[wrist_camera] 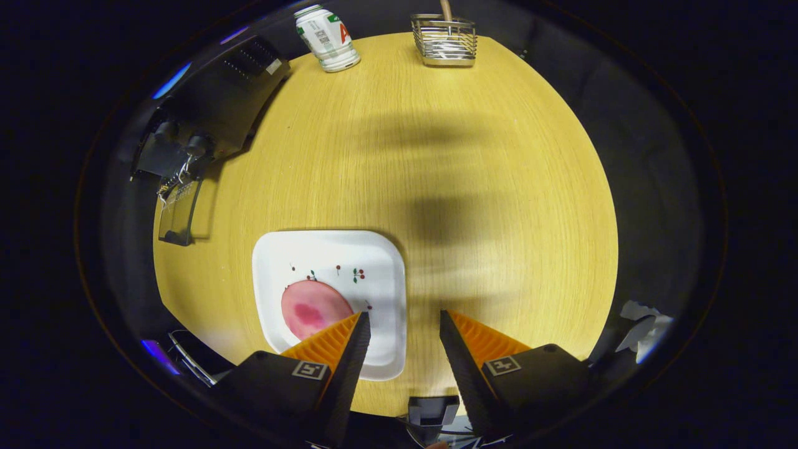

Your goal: Open the toaster oven, put the food inside, and close the toaster oven door.

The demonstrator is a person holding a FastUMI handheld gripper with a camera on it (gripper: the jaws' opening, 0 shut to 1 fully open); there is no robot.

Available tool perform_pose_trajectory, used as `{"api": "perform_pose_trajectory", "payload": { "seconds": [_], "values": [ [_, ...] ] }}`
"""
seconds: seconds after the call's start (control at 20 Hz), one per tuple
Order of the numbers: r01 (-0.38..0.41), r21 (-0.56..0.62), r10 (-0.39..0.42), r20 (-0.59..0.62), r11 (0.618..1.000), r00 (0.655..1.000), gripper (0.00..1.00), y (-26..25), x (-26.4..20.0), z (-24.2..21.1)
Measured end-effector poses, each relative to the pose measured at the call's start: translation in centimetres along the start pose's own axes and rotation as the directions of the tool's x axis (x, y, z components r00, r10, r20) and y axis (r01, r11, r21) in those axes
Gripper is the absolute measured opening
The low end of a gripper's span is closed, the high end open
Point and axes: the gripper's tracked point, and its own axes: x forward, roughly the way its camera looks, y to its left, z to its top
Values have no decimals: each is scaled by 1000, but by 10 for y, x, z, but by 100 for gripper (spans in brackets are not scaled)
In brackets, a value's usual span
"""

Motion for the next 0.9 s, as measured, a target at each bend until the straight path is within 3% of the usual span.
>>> {"api": "perform_pose_trajectory", "payload": {
  "seconds": [0.1, 0.2, 0.3, 0.35, 0.4, 0.55, 0.7, 0.9],
  "values": [
    [-8, 26, 7, 3, 1000, 1000, 49, 1, 3, 2],
    [10, 37, -10, 2, 999, 1000, 49, -3, 2, 5],
    [4, 44, -4, 1, 999, 1000, 23, -1, 1, 8],
    [0, 54, -1, 7, 999, 1000, 23, -1, 4, 6],
    [-16, 64, 16, 7, 998, 1000, 15, 0, 8, 6],
    [-100, 118, 99, 20, 988, 995, 8, 2, 1, 4],
    [-256, 229, 245, 77, 939, 966, 5, 11, -5, 4],
    [-347, 293, 317, 148, 891, 937, 5, 15, -9, 3]
  ]
}}
